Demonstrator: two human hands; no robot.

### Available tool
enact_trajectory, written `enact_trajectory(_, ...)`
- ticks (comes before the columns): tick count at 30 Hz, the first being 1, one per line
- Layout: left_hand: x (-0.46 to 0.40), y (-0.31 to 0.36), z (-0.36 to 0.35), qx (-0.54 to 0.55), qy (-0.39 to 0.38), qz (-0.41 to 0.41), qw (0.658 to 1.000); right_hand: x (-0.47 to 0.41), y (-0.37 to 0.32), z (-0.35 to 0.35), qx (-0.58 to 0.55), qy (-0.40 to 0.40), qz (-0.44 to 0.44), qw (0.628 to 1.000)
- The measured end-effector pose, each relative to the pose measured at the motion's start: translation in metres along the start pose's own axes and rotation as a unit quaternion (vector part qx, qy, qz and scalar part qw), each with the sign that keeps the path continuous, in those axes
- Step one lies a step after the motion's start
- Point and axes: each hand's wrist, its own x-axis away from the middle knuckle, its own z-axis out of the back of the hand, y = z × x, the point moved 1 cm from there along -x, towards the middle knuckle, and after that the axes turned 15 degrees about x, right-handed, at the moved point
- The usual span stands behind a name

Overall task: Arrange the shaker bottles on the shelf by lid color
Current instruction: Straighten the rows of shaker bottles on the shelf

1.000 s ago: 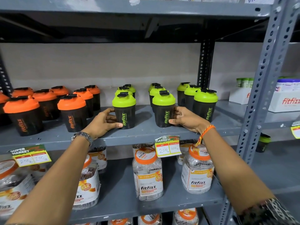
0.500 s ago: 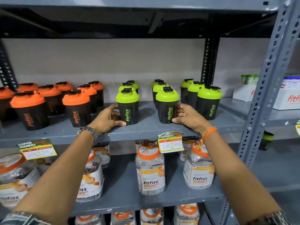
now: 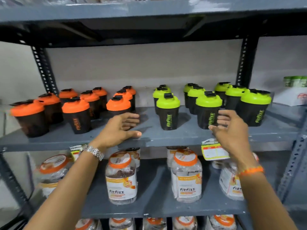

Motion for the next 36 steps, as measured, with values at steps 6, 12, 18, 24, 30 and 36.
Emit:
enact_trajectory(6, 0.059, -0.024, 0.104, -0.014, 0.262, -0.117, 0.958, 0.067, -0.091, -0.105, -0.135, -0.179, 0.116, 0.968)
enact_trajectory(12, 0.059, -0.081, 0.186, -0.022, 0.309, -0.017, 0.951, 0.04, -0.134, -0.193, 0.09, -0.286, 0.119, 0.947)
enact_trajectory(18, 0.02, -0.089, 0.215, -0.052, 0.144, 0.07, 0.986, 0.026, -0.148, -0.221, 0.038, -0.365, 0.085, 0.927)
enact_trajectory(24, 0.002, -0.096, 0.223, -0.006, 0.028, 0.085, 0.996, 0.027, -0.155, -0.232, 0.022, -0.369, 0.103, 0.924)
enact_trajectory(30, 0.005, -0.106, 0.226, -0.005, 0.042, 0.062, 0.997, 0.034, -0.157, -0.233, 0.017, -0.342, 0.119, 0.932)
enact_trajectory(36, 0.006, -0.105, 0.227, -0.021, 0.011, 0.06, 0.998, 0.035, -0.155, -0.232, 0.018, -0.346, 0.119, 0.93)
